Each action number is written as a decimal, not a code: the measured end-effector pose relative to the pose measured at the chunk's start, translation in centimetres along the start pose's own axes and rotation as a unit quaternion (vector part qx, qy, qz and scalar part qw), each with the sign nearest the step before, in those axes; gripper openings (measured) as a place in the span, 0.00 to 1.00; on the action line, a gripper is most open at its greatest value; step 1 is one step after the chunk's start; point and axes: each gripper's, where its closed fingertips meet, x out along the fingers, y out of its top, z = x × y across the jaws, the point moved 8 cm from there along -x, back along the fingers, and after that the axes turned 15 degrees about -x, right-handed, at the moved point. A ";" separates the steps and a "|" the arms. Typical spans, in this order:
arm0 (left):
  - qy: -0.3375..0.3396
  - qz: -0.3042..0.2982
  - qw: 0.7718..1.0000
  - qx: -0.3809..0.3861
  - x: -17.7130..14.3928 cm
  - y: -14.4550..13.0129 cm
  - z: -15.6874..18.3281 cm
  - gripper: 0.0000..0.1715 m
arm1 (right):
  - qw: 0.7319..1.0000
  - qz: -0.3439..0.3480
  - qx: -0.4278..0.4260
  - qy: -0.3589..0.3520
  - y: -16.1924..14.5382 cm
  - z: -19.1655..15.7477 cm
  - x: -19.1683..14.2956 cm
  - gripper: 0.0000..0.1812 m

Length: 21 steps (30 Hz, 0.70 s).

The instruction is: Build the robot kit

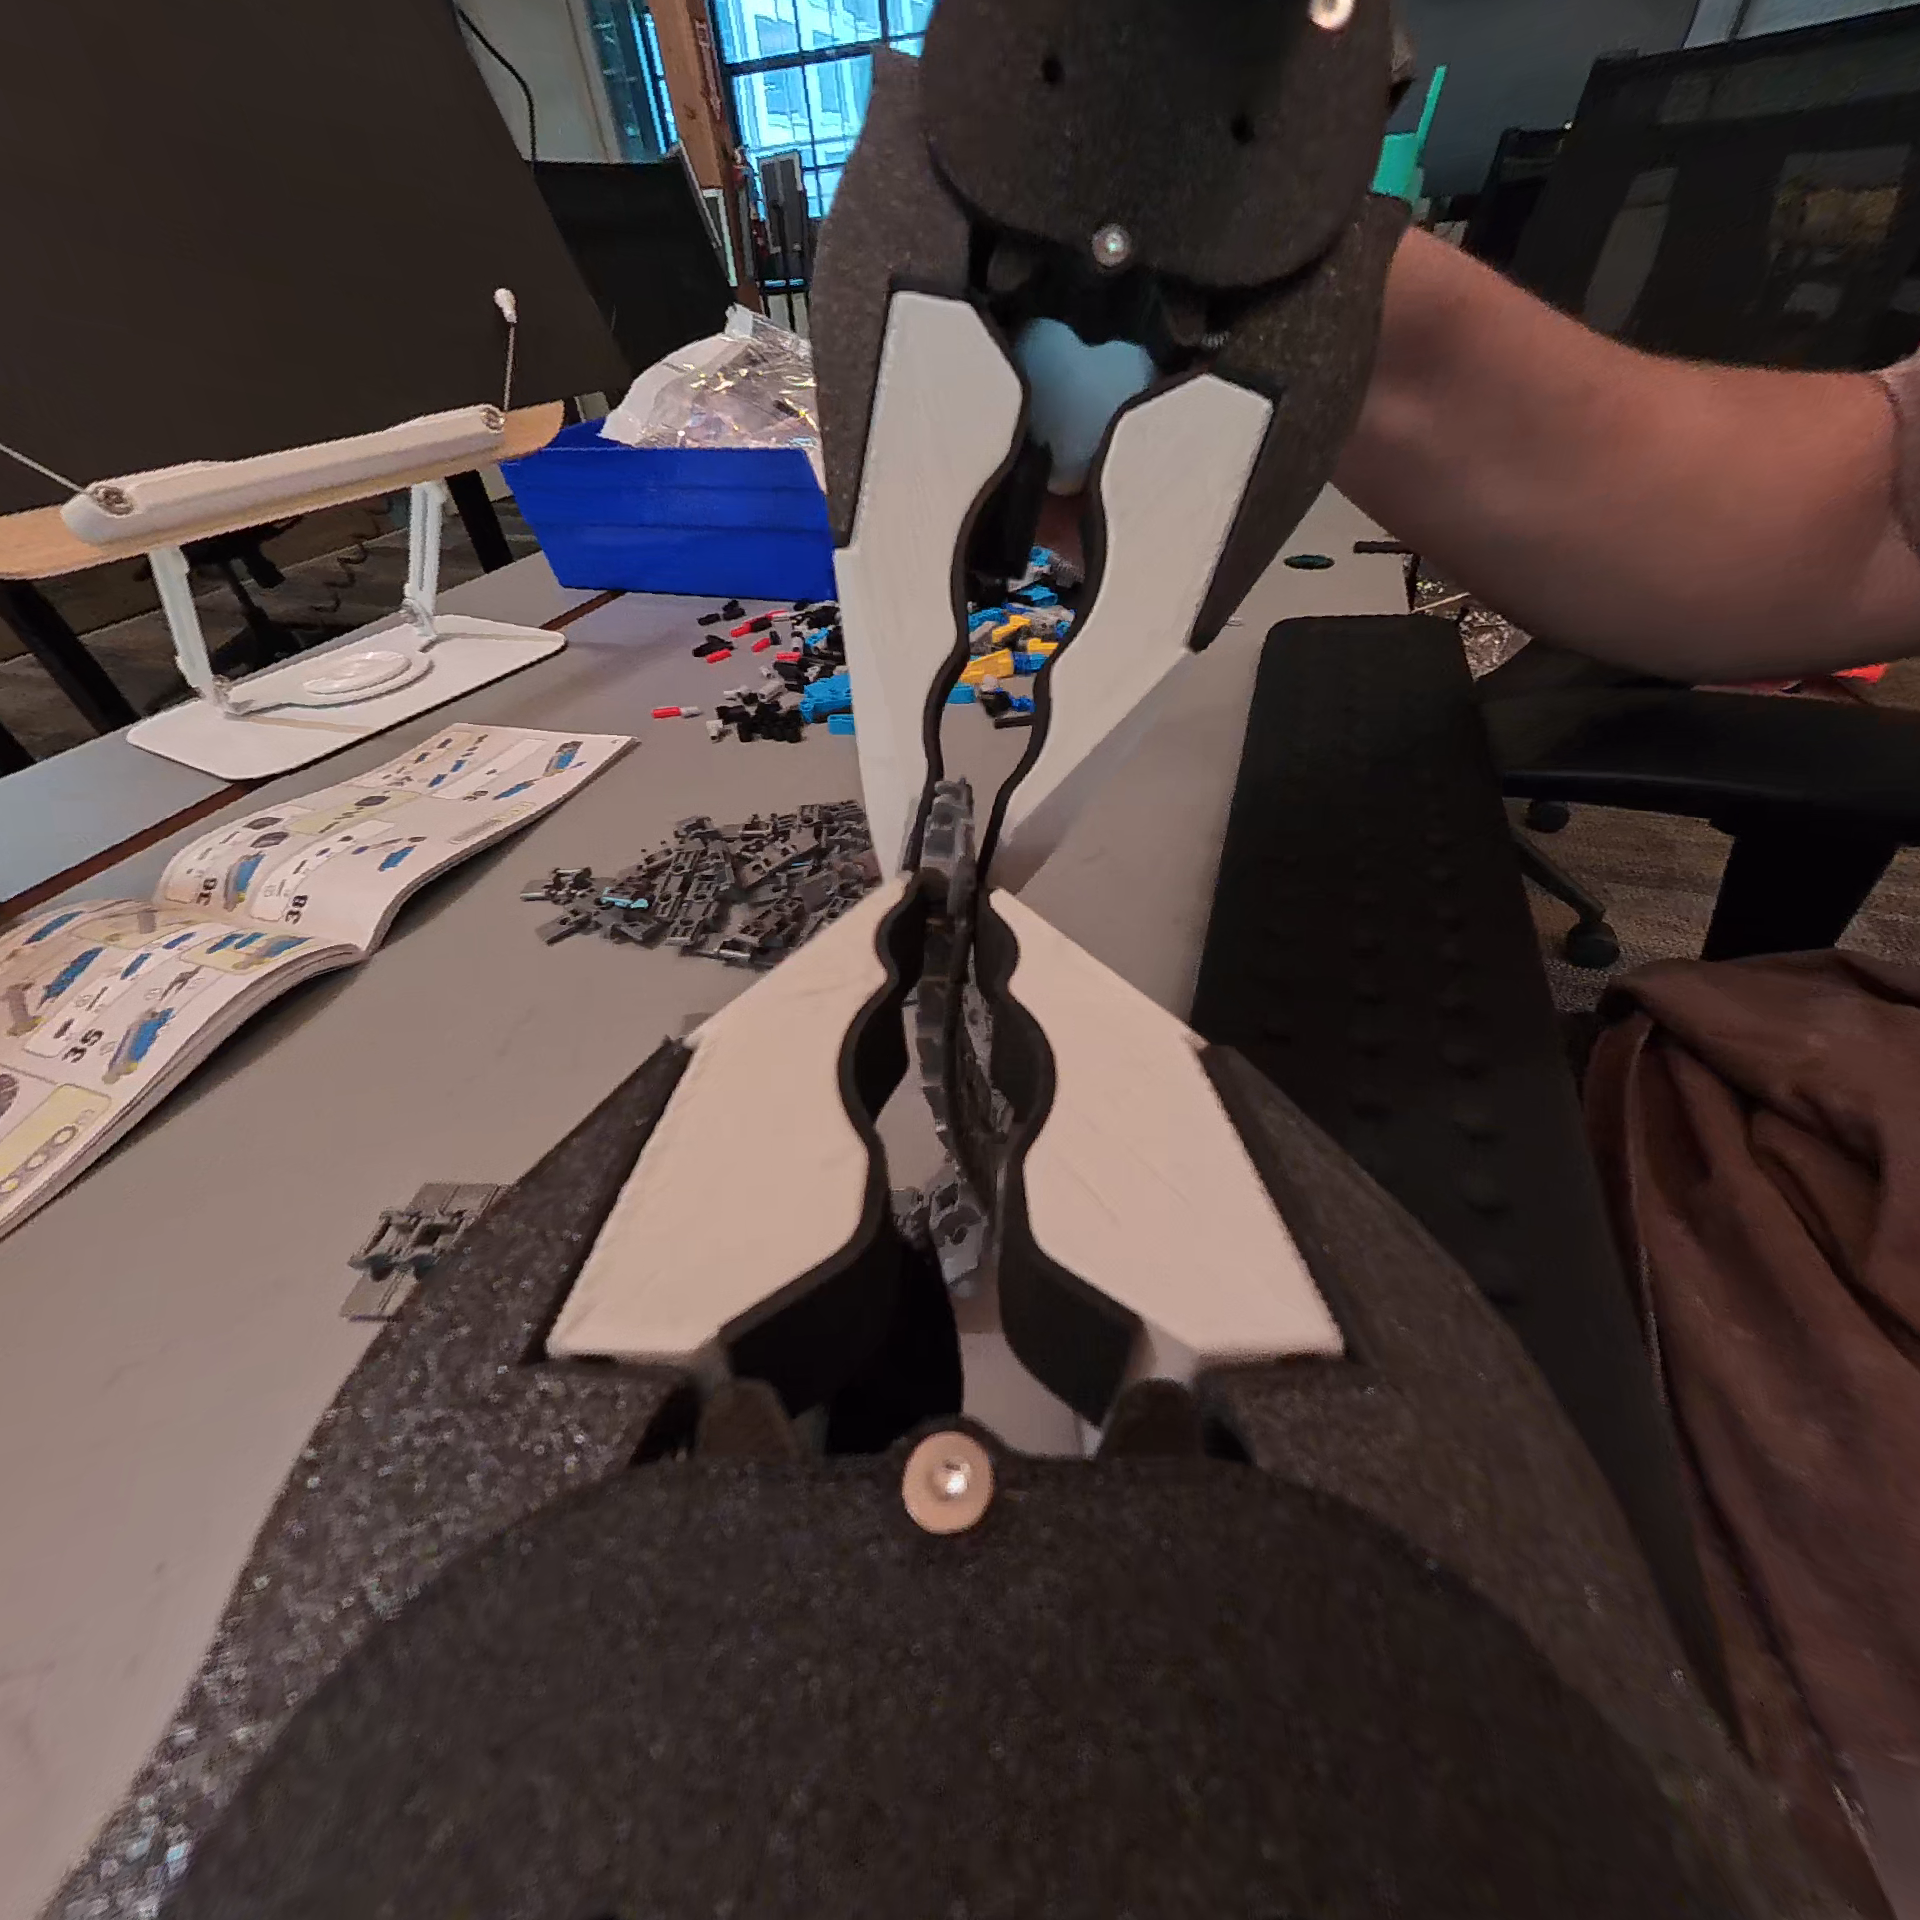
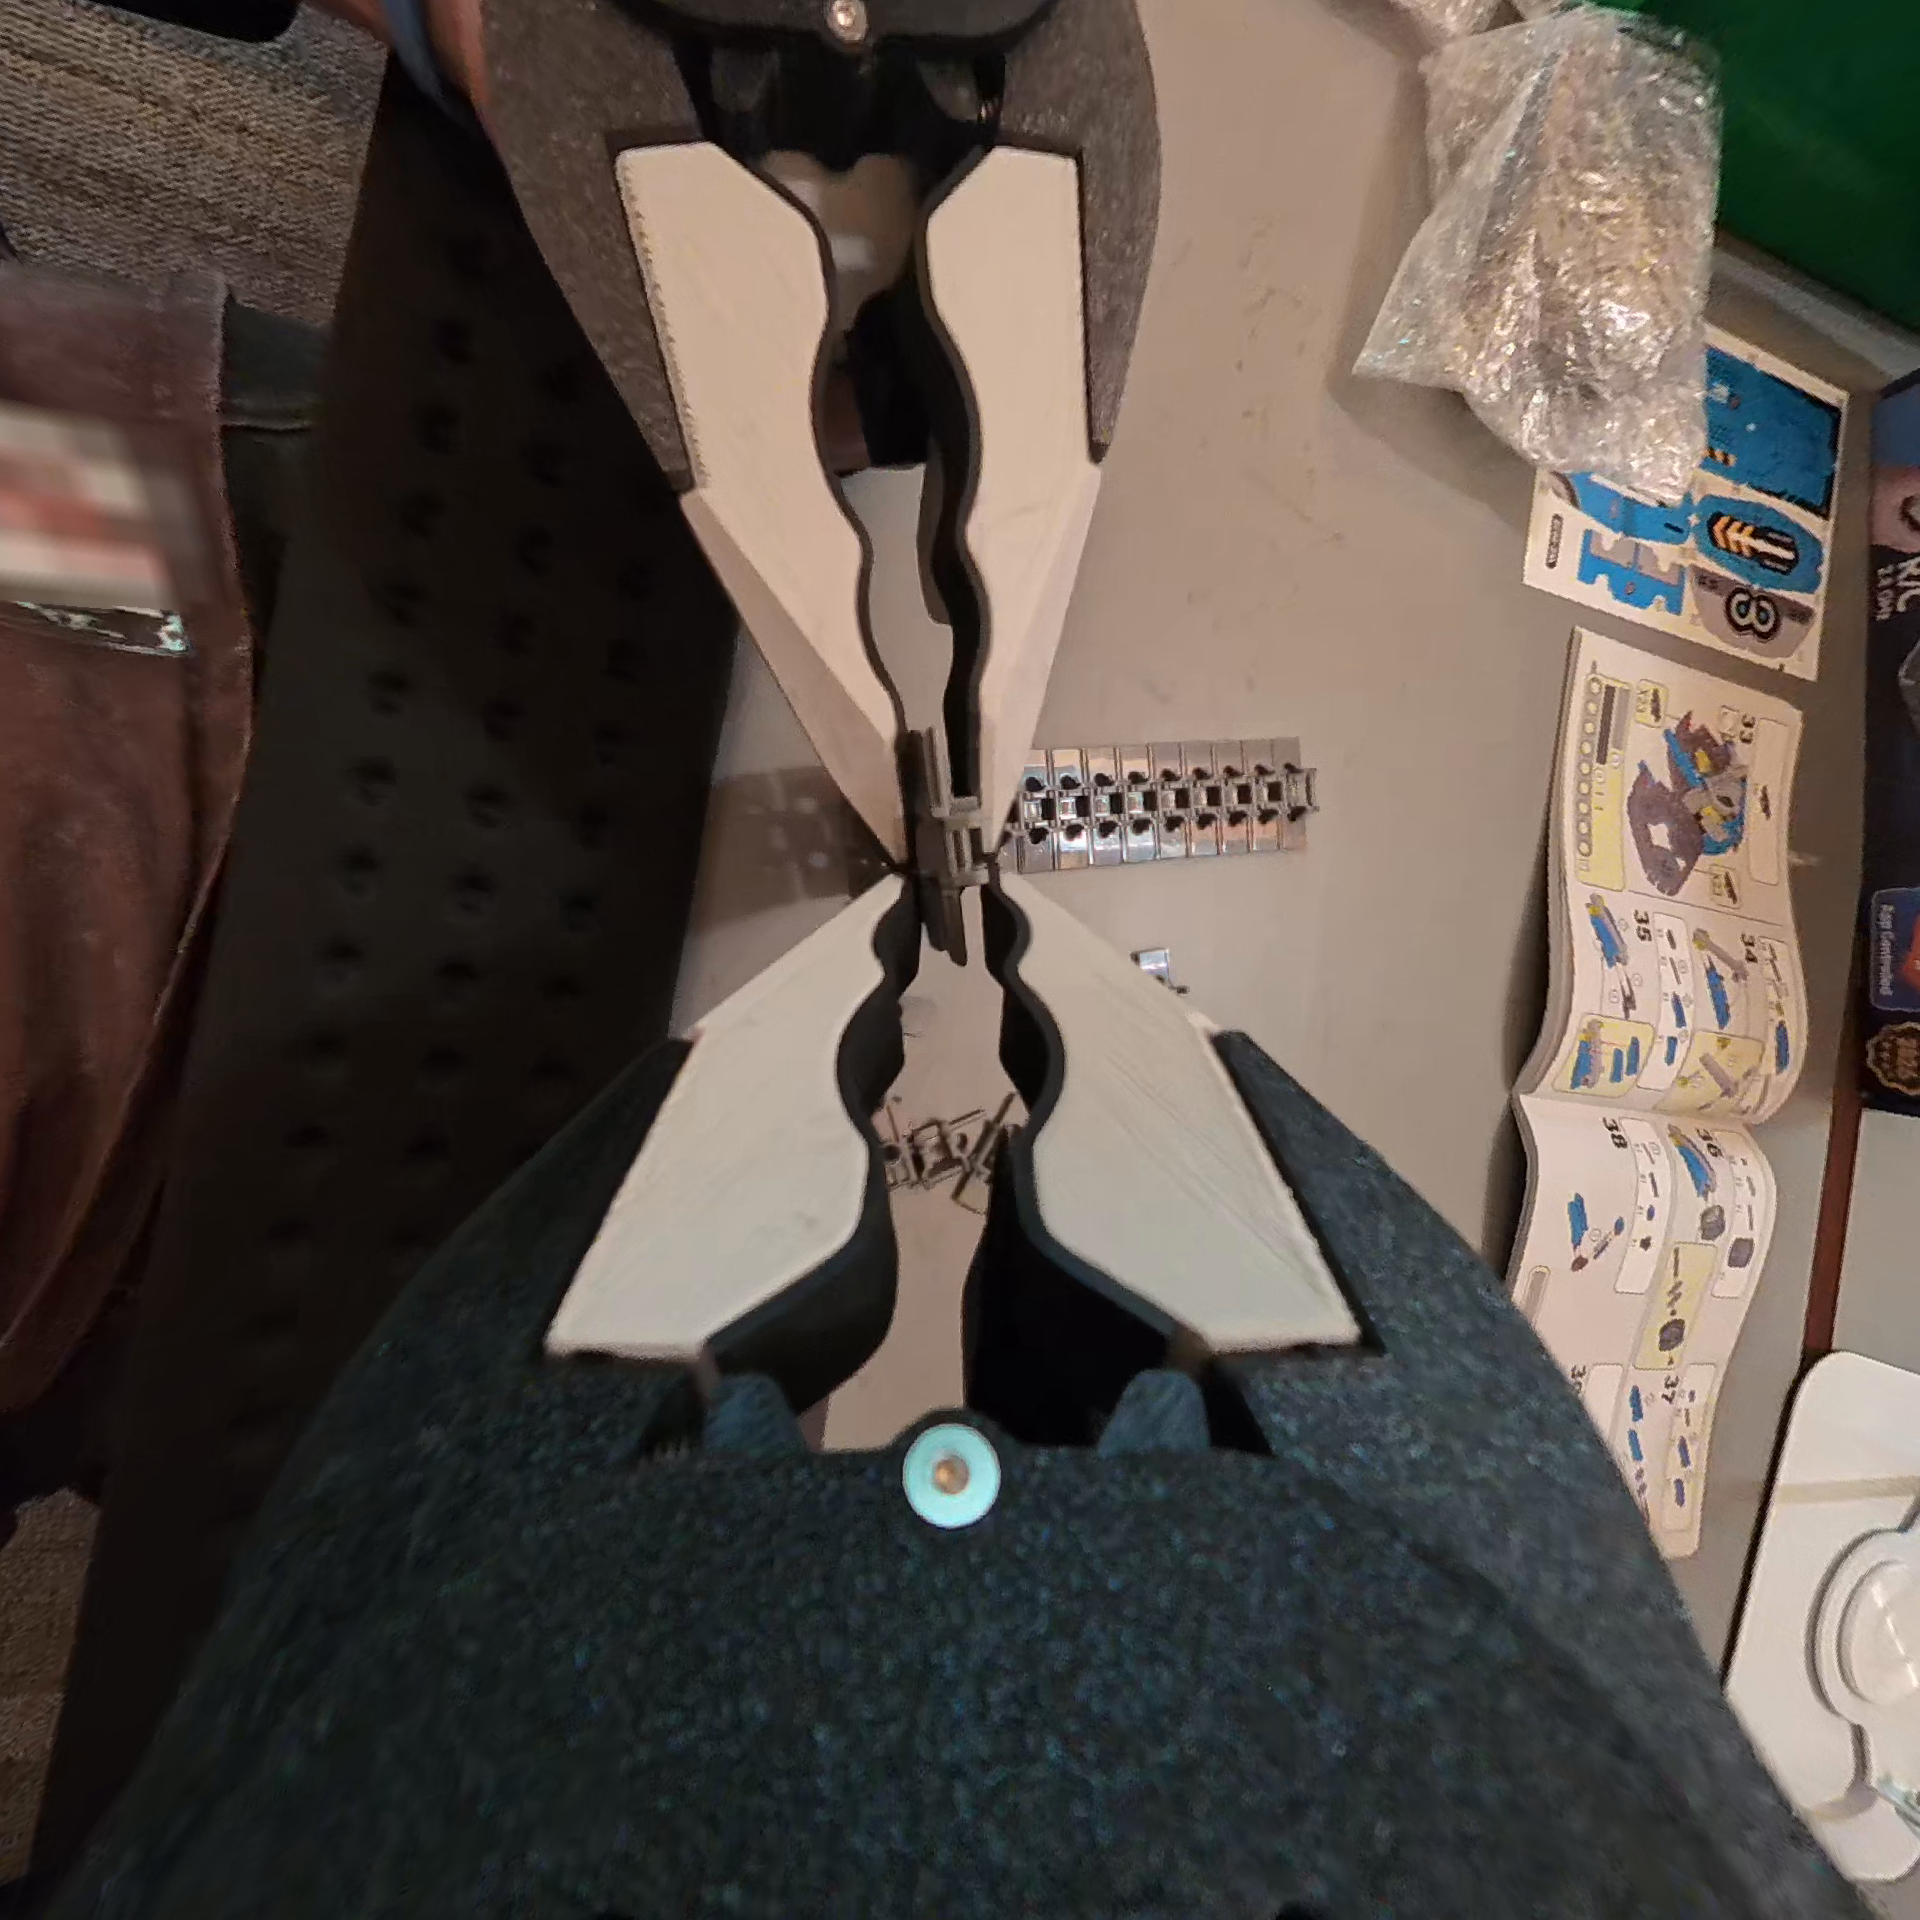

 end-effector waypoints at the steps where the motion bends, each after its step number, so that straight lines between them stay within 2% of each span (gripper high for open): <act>1: 0.005 0.001 1.000 -0.004 0.0 0.0 -0.2 0.04 | 1.000 -0.003 0.000 -0.007 0.0 0.1 0.1 0.06; 4: 0.016 0.005 1.000 -0.012 -0.1 0.1 -0.4 0.04 | 1.000 -0.006 -0.002 -0.027 0.0 0.3 0.2 0.05; 13: 0.033 0.009 0.999 -0.016 -0.1 0.3 -0.6 0.03 | 1.000 0.000 0.027 -0.014 -0.2 0.7 0.4 0.03; 18: 0.027 0.014 0.999 -0.019 0.0 0.3 -0.6 0.04 | 0.996 0.063 0.060 0.004 -1.1 0.9 0.4 0.03; 21: 0.049 0.015 0.999 0.020 0.5 0.2 -0.3 0.05 | 0.996 0.067 0.052 0.004 -1.6 0.8 0.1 0.04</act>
